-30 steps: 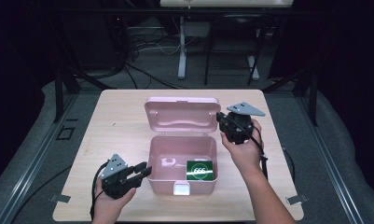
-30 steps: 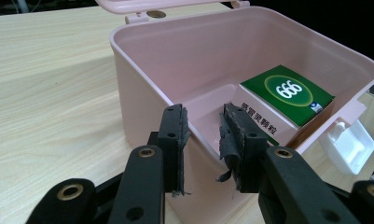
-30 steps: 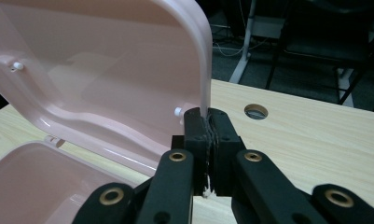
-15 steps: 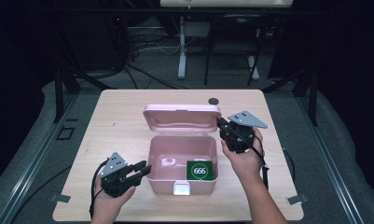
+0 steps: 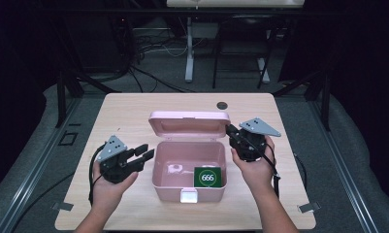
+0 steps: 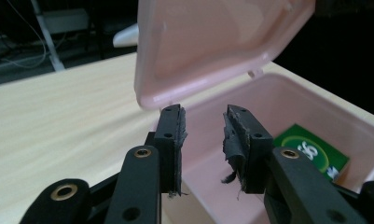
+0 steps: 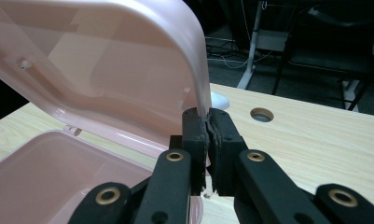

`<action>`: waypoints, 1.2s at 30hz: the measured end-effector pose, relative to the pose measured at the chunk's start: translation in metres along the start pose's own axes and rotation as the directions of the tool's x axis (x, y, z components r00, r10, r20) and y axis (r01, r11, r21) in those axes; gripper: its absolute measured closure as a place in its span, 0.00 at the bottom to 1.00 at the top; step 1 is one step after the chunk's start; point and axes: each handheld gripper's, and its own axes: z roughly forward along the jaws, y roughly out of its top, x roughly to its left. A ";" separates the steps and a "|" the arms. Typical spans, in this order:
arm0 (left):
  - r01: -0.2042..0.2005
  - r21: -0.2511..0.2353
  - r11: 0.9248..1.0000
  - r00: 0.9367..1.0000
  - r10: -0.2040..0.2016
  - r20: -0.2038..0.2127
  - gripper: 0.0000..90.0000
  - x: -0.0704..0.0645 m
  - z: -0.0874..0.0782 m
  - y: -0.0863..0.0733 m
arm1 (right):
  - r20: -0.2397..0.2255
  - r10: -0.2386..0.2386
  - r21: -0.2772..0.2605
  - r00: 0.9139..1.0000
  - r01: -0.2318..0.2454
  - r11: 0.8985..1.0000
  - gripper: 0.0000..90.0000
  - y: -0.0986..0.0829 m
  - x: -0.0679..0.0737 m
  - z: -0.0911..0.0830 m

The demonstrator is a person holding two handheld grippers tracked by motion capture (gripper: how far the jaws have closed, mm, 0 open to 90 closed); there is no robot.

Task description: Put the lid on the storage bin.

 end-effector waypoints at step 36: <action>-0.049 -0.036 0.998 0.994 0.045 -0.101 0.84 0.004 0.015 0.058 | -0.065 0.038 0.026 0.997 -0.036 0.999 0.95 -0.004 -0.007 -0.008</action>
